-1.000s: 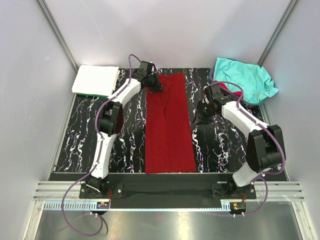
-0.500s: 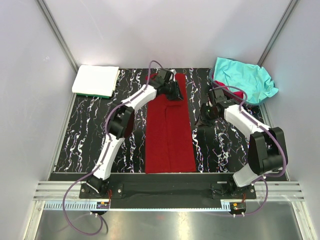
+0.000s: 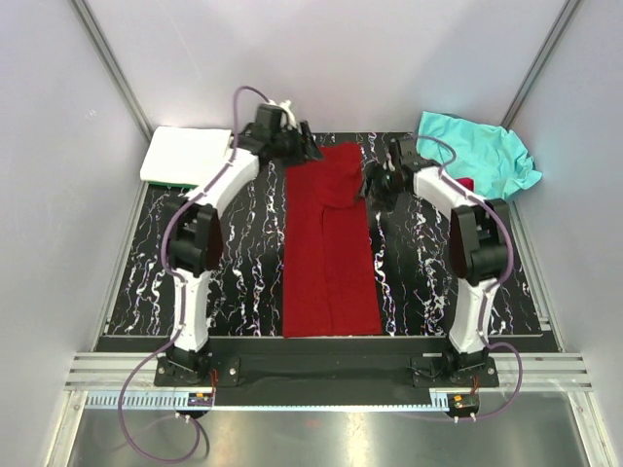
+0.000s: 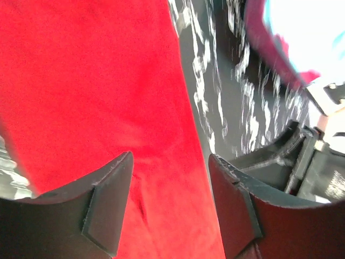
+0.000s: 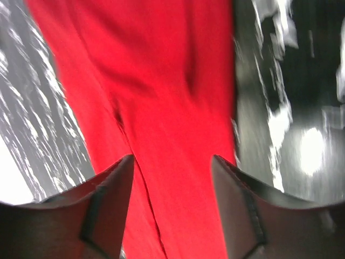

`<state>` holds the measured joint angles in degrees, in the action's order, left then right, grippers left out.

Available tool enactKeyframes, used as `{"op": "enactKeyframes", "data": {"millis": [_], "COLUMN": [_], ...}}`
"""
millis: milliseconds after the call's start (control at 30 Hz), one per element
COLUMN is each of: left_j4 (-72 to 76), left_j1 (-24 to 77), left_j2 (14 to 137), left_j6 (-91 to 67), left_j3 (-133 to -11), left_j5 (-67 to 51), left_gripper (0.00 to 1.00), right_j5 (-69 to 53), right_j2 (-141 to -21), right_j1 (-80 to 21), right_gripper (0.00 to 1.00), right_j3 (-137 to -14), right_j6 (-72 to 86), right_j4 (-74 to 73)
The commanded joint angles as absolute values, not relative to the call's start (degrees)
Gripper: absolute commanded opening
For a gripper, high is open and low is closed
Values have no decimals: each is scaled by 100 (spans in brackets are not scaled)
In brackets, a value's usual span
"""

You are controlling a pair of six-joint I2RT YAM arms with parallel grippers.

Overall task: Fold and stack the t-shirts
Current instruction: Fold the tshirt

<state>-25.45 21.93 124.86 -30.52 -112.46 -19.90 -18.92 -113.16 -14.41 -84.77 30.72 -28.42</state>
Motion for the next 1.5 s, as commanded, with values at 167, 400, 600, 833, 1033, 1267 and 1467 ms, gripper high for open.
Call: {"op": "enactKeyframes", "data": {"millis": [167,400,600,833,1033,1267,1467], "left_j4": [-995,-563,-580,-615,-659,-659,-686], "left_j1": [1556,1547,1547,1538,1538,1538,1538], "left_j2": [12761,13166,13105,13078,13122,13122,13148], "left_j6": [-3391,-3700,-3691,-3683,-3691,-3709,-3727], "left_j3": [-10873,-11083,-10969,-10934,-10925,-10793,-10810], "left_j5": [-2944,-3120,-3129,-3147,-3138,-3146,-3111], "left_gripper": [61,59,58,58,57,56,55], "right_j5": [-1898,-2373,-2549,-2689,-2558,-2435,-2619], "right_j2": [-13024,-14359,-14704,-14888,-14906,-14511,-14247], "right_j1": [-1081,-967,-932,-923,-870,-861,-861], "right_gripper": [65,45,43,43,45,52,51], "right_j3": [-11152,-12567,-12814,-12885,-12955,-12701,-12182], "right_j6": [2882,3040,3488,3683,3578,3252,3384], "right_j4": [-2611,-2294,-1873,-1688,-1766,-1978,-1696]}}
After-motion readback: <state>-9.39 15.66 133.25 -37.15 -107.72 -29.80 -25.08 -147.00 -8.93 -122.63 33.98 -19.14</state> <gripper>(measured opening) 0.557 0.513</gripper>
